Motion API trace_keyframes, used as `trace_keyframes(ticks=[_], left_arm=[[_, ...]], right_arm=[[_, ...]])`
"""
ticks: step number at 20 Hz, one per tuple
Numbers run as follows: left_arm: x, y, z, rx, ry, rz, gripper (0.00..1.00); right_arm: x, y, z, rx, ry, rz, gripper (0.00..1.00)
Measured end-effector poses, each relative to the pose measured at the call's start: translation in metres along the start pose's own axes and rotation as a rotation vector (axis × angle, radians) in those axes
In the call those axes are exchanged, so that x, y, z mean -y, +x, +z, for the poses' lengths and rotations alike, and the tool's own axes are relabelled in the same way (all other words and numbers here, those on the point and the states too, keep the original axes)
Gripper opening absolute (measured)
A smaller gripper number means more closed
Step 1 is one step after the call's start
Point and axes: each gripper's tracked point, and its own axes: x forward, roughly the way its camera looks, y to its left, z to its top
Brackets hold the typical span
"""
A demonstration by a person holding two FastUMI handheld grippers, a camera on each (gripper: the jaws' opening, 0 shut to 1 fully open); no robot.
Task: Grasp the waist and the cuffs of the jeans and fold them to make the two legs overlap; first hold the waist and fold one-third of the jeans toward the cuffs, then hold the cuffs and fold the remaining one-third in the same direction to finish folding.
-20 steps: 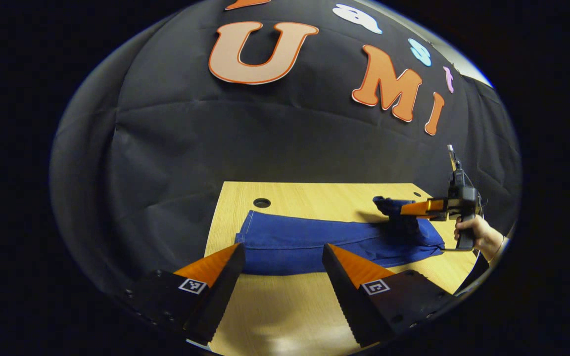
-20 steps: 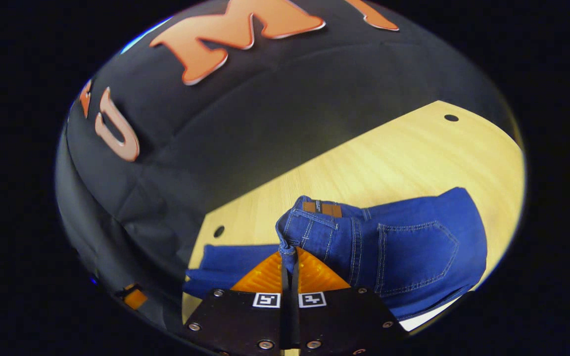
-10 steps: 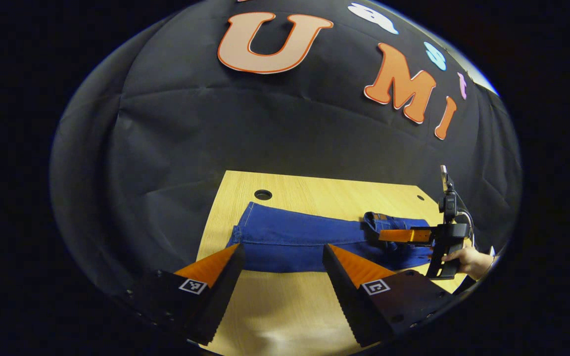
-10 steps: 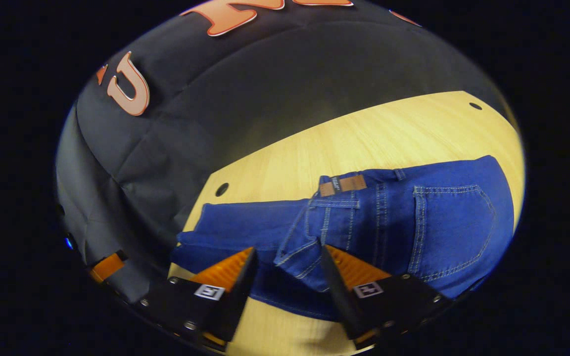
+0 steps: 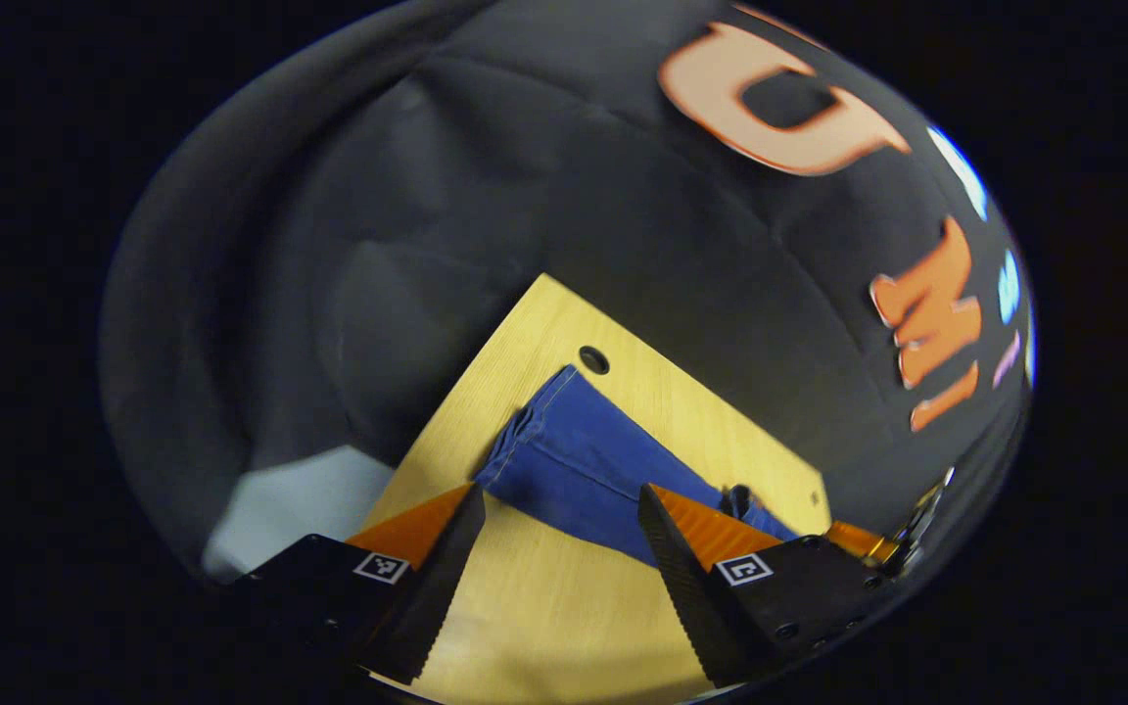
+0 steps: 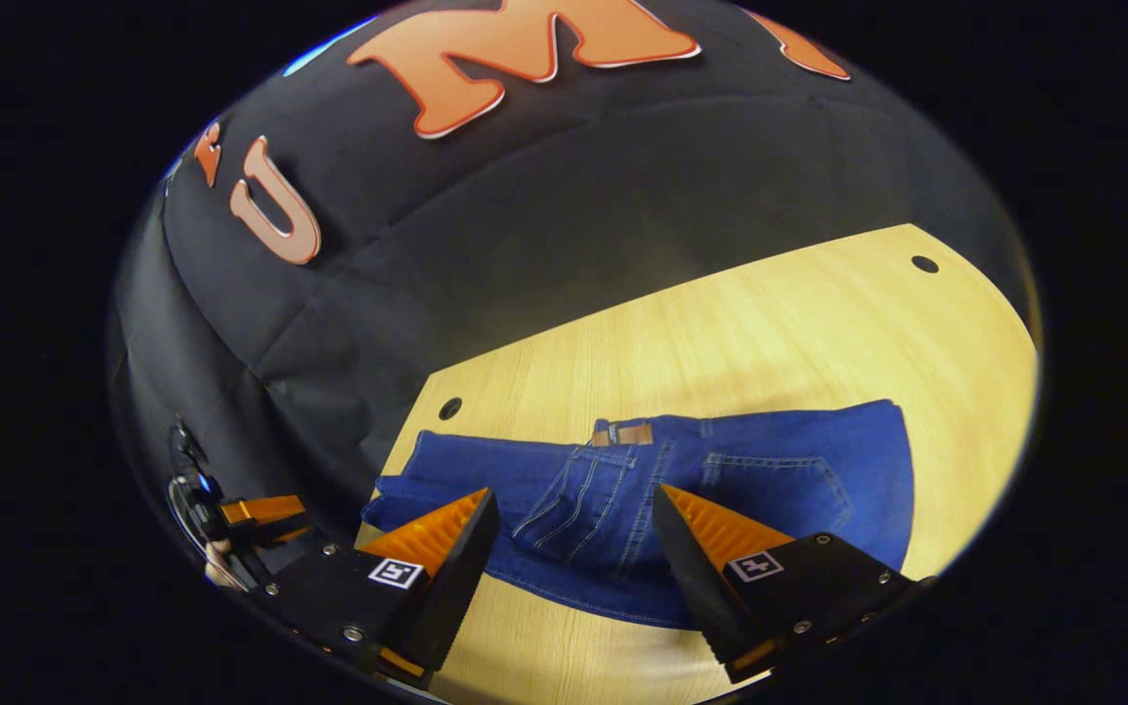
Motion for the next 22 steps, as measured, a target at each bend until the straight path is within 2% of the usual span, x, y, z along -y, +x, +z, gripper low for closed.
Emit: trace_keyframes(ticks=[2, 4, 8, 10, 13, 17, 19, 20, 21, 22], left_arm=[[0.001, 0.006, -0.003, -0.015, -0.225, -0.012, 0.98], [0.001, 0.010, -0.009, -0.027, -0.330, 0.013, 0.98], [0.003, 0.025, -0.008, -0.022, -0.339, 0.031, 0.98], [0.000, 0.050, -0.003, -0.017, -0.332, 0.030, 0.98], [0.013, 0.079, -0.003, -0.025, -0.363, -0.005, 0.98], [0.035, 0.106, 0.022, 0.075, -0.461, -0.068, 0.98], [0.046, 0.122, 0.018, 0.066, -0.481, -0.070, 0.97], [0.049, 0.136, 0.018, 0.070, -0.476, -0.059, 0.88], [0.051, 0.142, 0.016, 0.063, -0.456, -0.050, 0.90], [0.051, 0.156, 0.012, 0.050, -0.425, -0.027, 0.75]], right_arm=[[0.007, -0.009, 0.007, 0.005, 0.037, 0.009, 0.98], [0.018, -0.016, 0.008, 0.004, 0.051, -0.001, 0.97], [0.046, -0.027, 0.007, -0.015, 0.061, -0.053, 0.97], [0.058, -0.032, 0.007, -0.014, 0.080, -0.073, 0.97], [0.077, -0.046, 0.010, 0.008, 0.102, -0.117, 0.97], [0.090, -0.062, 0.008, 0.023, 0.147, -0.146, 0.97], [0.098, -0.069, 0.007, 0.029, 0.165, -0.164, 0.97], [0.103, -0.072, 0.008, 0.037, 0.171, -0.175, 0.97], [0.106, -0.074, 0.008, 0.042, 0.177, -0.183, 0.97], [0.107, -0.076, 0.007, 0.045, 0.186, -0.189, 0.98]])
